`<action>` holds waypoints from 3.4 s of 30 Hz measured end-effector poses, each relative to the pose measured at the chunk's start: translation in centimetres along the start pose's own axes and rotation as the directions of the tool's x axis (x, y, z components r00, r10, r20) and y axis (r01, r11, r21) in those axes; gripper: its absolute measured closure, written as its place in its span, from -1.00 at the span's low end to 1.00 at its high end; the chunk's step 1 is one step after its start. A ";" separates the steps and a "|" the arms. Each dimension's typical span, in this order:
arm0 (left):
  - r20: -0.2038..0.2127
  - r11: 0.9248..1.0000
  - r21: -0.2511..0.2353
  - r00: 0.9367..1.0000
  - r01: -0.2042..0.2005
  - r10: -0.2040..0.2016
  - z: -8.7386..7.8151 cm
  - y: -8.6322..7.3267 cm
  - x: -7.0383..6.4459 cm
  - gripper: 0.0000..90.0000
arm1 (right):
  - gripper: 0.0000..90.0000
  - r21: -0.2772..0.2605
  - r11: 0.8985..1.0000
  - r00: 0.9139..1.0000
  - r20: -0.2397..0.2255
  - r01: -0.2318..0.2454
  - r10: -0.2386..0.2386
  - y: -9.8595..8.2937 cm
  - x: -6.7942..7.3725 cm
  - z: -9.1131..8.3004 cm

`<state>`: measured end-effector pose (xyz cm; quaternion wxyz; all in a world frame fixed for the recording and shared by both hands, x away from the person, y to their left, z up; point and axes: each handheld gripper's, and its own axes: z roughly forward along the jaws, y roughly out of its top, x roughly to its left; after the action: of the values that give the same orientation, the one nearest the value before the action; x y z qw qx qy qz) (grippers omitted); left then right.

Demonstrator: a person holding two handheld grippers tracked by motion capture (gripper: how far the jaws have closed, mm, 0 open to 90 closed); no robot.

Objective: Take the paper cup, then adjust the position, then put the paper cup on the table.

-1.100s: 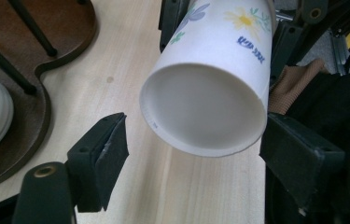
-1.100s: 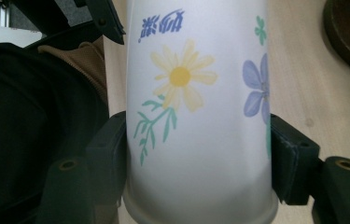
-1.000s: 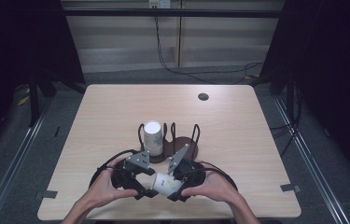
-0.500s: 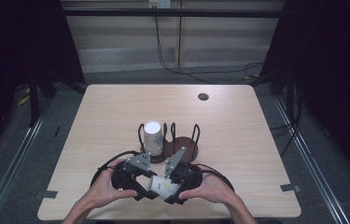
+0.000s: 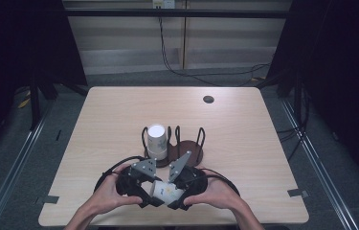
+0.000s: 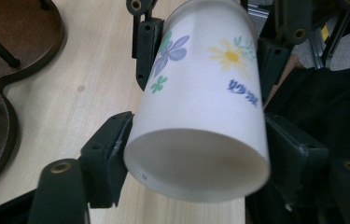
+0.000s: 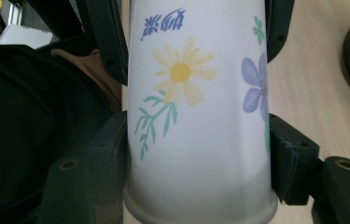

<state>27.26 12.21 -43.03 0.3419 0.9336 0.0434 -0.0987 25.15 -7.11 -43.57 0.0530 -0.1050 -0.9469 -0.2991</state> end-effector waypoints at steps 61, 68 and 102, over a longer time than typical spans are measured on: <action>-0.072 0.974 -0.211 0.992 0.086 -0.103 -2.4 -1.3 0.5 -0.19 | -0.68 -0.319 0.938 0.989 0.022 -0.134 0.149 -2.3 -2.0 -3.9; -0.083 0.965 -0.247 0.990 0.088 -0.112 -2.8 -1.3 0.5 -0.19 | -0.68 -0.355 0.925 0.988 0.018 -0.137 0.154 -2.6 -2.1 -4.0; -0.120 0.907 -0.416 0.984 0.069 -0.130 -3.9 -1.8 0.4 -0.19 | -0.68 -0.535 0.833 0.984 0.022 -0.139 0.178 -3.1 -2.1 -5.1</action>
<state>27.99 16.14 -41.32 0.5206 0.8422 0.1358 -0.0366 26.71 -12.83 -41.50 0.0131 -0.2040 -0.8163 -0.5402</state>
